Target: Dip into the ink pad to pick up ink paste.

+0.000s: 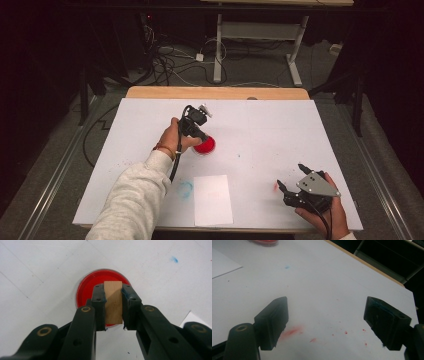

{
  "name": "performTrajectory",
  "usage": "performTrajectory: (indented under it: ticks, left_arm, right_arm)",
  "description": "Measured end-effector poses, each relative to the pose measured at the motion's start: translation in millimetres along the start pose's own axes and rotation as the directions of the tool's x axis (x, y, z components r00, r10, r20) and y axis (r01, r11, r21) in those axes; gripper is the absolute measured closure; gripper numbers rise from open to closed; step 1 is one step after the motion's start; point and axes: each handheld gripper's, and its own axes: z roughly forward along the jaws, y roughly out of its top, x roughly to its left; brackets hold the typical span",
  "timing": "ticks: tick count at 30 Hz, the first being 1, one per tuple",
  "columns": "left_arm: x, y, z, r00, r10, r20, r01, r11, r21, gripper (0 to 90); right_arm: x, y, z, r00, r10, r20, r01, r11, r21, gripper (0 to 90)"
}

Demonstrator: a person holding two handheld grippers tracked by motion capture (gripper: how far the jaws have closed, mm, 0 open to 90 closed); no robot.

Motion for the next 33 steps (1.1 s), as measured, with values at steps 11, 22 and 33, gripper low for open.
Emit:
performTrajectory:
  ticks: [11, 22, 33]
  left_arm:
    - [-2.3, 0.8, 12.8, 0.9998, -0.003, 0.017, 0.003, 0.9999, 0.016, 73.7]
    - [-1.4, 1.0, 24.0, 0.9995, 0.032, -0.006, -0.031, 0.9980, 0.055, 73.8]
    - [5.1, -4.0, 32.8, 0.9992, 0.014, 0.038, -0.015, 0.9991, 0.039, 73.9]
  right_arm:
    - [-0.3, -2.3, -1.6, 1.0000, 0.006, -0.003, -0.006, 1.000, 0.007, 19.8]
    - [-0.1, -3.9, -0.7, 0.9999, 0.002, -0.013, -0.002, 1.000, 0.013, 19.5]
    - [0.1, -4.0, -1.2, 0.9998, -0.001, -0.018, 0.001, 1.000, 0.015, 19.4]
